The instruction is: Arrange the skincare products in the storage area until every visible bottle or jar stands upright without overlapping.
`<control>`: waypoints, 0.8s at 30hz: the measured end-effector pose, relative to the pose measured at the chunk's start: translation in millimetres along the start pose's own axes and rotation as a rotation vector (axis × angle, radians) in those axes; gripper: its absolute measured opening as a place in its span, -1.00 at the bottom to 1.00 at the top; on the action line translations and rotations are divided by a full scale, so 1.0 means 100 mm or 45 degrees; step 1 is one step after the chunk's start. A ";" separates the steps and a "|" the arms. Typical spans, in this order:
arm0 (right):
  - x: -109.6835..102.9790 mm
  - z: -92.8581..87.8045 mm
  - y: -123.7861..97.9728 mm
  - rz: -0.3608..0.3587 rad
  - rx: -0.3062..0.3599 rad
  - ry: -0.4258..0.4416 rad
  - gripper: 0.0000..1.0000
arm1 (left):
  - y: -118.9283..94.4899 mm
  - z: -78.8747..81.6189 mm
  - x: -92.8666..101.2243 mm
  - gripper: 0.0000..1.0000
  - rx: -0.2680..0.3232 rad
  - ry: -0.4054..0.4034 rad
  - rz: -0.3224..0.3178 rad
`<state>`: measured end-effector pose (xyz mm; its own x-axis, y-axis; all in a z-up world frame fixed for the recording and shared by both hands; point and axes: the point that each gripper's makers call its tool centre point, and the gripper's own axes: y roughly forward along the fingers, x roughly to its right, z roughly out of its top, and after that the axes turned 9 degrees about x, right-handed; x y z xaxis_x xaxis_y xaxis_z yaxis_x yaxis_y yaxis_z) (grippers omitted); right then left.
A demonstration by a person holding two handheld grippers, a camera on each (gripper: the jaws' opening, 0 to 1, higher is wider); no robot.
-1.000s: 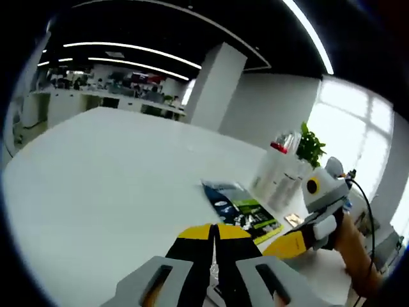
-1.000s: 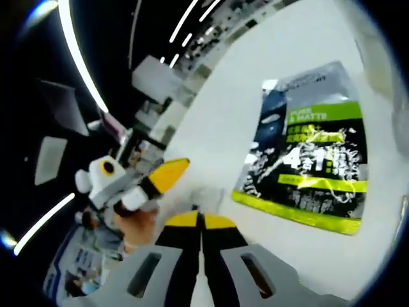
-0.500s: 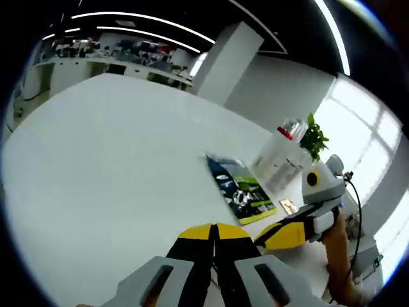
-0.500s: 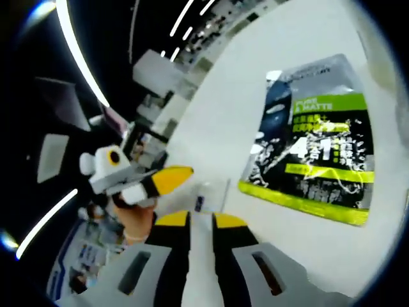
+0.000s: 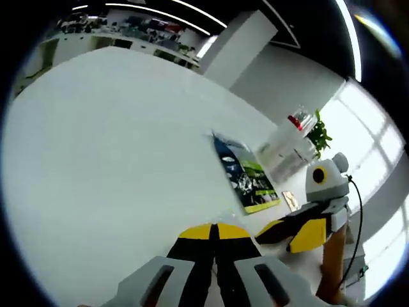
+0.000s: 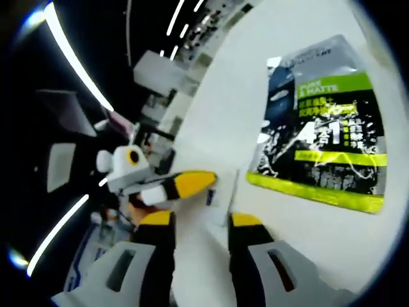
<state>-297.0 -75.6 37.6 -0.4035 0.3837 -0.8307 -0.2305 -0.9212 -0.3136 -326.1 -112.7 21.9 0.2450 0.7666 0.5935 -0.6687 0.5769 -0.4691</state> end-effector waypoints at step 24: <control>-0.04 -0.09 0.24 -0.089 0.056 -0.143 -0.71 | 0.06 0.04 0.04 -1.00 0.041 -0.050 -0.045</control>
<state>-293.3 -99.2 29.2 -0.4809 0.4542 -0.7499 -0.2994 -0.8890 -0.3464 -331.8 -107.5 24.7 0.2417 0.7339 0.6348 -0.6823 0.5937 -0.4265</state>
